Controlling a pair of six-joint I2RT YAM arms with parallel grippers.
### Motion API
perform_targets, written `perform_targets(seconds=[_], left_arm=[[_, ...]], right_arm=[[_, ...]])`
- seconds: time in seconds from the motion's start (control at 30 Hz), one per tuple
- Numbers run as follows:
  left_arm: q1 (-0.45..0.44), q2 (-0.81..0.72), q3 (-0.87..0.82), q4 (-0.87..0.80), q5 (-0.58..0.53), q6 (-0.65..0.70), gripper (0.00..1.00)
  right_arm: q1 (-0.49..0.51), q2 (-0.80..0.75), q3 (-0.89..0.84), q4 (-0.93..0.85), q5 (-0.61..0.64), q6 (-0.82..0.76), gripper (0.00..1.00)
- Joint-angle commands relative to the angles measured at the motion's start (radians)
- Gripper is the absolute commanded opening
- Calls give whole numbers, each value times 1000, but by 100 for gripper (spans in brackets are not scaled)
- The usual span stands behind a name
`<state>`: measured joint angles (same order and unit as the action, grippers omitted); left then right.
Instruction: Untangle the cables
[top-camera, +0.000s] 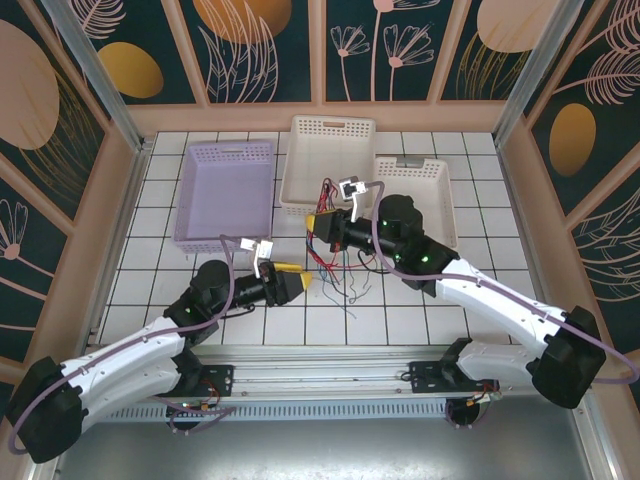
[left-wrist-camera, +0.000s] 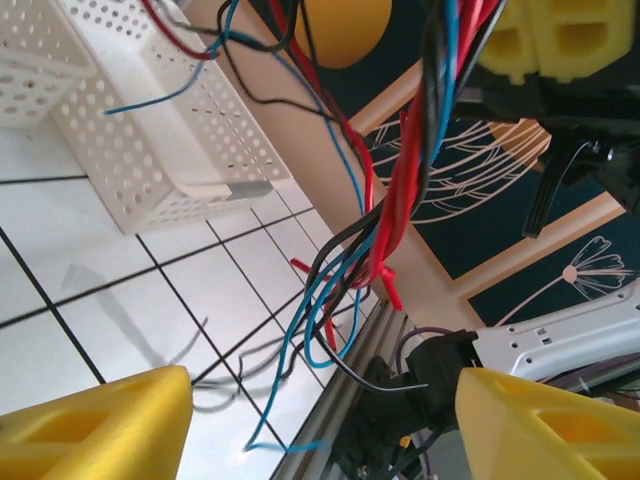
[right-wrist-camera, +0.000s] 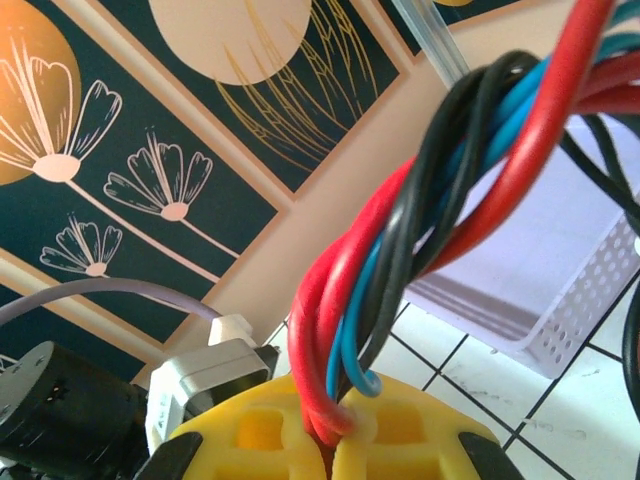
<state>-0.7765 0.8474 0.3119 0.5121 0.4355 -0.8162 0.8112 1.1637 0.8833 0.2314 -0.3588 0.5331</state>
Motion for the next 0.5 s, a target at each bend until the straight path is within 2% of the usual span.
perform_targets(seconds=[0.0,0.23,0.47], left_arm=[[-5,-17,-13,21,26,-5,73],[-4,-17,13,89,-14,-34,74],[-5,-2,3,198,-101,-85,64]], right_arm=[[0,-21,-2,32,-48,-11,0],[5,-18,-27,46,-83,-7,0],[16,-18,-37,52,-97,-5,0]])
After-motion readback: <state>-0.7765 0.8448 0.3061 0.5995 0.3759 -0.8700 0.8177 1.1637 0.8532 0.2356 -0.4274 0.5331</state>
